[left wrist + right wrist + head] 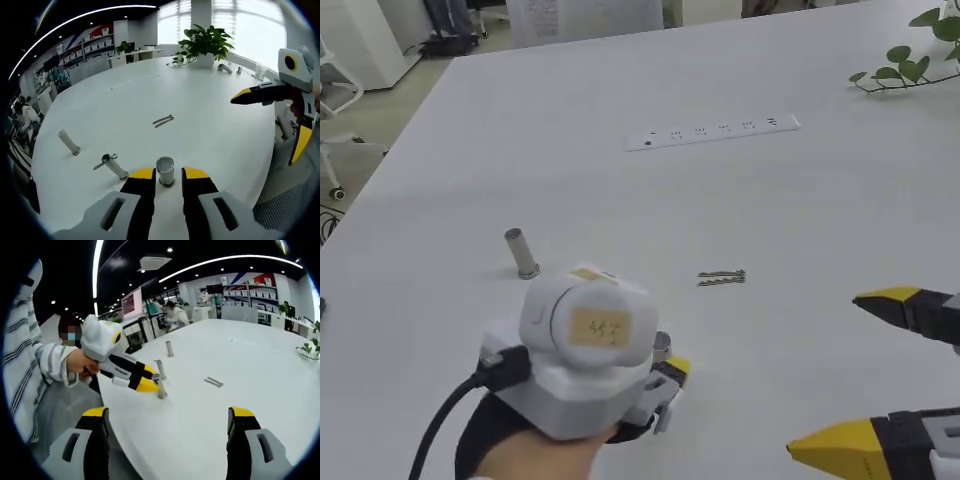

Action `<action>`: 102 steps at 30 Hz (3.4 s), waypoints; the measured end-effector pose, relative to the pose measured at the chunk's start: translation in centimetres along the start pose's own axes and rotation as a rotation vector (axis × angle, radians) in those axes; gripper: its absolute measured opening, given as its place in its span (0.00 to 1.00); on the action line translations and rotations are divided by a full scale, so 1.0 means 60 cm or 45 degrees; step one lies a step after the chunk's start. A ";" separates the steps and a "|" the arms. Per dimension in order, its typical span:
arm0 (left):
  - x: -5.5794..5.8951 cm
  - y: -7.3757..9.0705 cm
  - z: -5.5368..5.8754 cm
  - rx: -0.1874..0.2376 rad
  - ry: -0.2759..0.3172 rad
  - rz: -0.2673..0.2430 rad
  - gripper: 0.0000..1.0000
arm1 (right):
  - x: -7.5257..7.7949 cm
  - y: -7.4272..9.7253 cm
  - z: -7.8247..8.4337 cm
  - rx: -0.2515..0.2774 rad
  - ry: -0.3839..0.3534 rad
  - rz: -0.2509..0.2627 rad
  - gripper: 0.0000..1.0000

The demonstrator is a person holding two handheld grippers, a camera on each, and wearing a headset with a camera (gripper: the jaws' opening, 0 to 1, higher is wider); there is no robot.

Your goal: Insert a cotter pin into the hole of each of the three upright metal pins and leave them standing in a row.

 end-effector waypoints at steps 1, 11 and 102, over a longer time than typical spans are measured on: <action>-0.005 0.003 -0.002 0.004 -0.070 -0.022 0.19 | -0.001 0.000 0.000 -0.002 0.001 -0.002 1.00; -0.020 0.031 0.003 0.007 -0.069 0.129 0.39 | 0.001 -0.001 0.002 -0.021 0.010 -0.008 0.99; -0.054 0.131 0.074 0.059 0.136 0.301 0.85 | 0.125 -0.169 -0.059 -0.709 0.588 -0.528 0.57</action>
Point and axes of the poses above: the centre of the closed fingertips' face, and the gripper's own axes: y roughly backward along the fingers, x roughly to its right, z roughly out of its underside, the point moved 6 cm from there along y, roughly backward along the fingers, and after that the axes turned 11 degrees about y, right-handed, at the moved point
